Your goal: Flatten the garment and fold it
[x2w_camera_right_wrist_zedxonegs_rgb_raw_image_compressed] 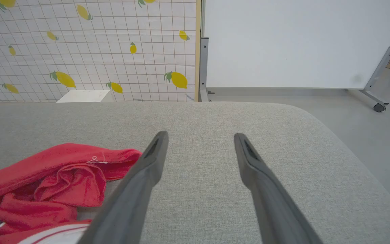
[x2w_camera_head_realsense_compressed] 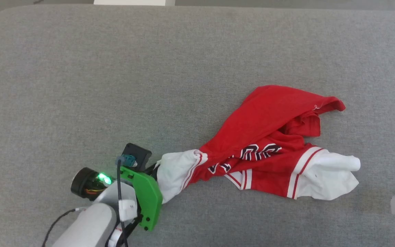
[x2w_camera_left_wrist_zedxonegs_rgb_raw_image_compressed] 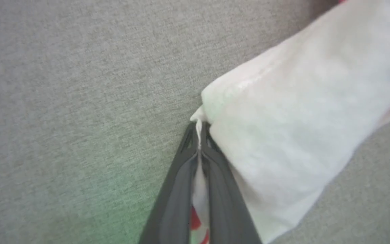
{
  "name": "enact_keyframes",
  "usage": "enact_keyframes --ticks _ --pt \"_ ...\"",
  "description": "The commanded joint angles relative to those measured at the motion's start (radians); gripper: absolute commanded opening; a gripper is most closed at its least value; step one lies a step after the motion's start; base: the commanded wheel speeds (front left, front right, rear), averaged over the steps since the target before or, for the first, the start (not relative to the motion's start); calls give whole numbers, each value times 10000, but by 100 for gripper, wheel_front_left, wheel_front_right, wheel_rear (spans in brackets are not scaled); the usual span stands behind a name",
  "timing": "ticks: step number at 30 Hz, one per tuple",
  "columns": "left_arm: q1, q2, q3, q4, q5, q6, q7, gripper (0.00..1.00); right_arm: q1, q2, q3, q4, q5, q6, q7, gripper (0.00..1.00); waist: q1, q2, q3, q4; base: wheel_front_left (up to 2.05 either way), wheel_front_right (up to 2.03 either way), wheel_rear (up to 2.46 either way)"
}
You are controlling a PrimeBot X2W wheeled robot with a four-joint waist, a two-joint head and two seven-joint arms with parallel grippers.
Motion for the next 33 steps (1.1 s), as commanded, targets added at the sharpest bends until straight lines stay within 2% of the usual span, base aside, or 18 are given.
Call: enact_keyframes --ticks 1,3,6,9,12,15,20,23,30,33 --pt "167 -245 101 65 -57 245 -443 0 -120 9 -16 36 3 -13 -59 100 0 0 -148 115 0 0 0" --pt "160 -468 630 -157 -81 693 -1361 0 -106 9 31 73 -3 -13 -68 100 0 0 -280 175 0 0 0" --pt "510 -955 1582 -534 -731 1212 -2526 0 -44 9 114 163 20 -13 -65 100 0 0 -512 262 0 0 0" --pt "1159 -1398 2575 -1035 -1347 1838 -3548 0 110 9 130 269 47 -13 -29 100 0 0 -746 390 0 0 0" --pt "2071 -1764 3578 -1432 -1654 2706 -4542 0 248 9 89 360 55 -13 44 100 0 0 -891 482 0 0 0" --pt "3006 -2239 4292 -1727 -2064 3220 -5294 0 398 9 28 512 105 -13 248 100 0 0 -951 558 0 0 0" --pt "3841 -2525 4278 -1932 -2223 3150 -5763 0 915 -5 214 727 361 -13 1157 100 0 0 -879 738 0 0 0" --pt "3827 -2643 4144 -1983 -2220 3110 -5823 0 1180 -247 385 731 558 -13 1902 100 0 0 -789 813 0 0 0" --pt "3375 -2812 3797 -1983 -2103 3009 -5828 0 1734 -1400 916 667 1238 -13 3913 100 0 0 -317 926 0 0 0" --pt "3209 -2859 3713 -1967 -2076 2985 -5827 0 1766 -1729 1095 599 1530 -13 4275 100 0 0 -95 956 0 0 0"
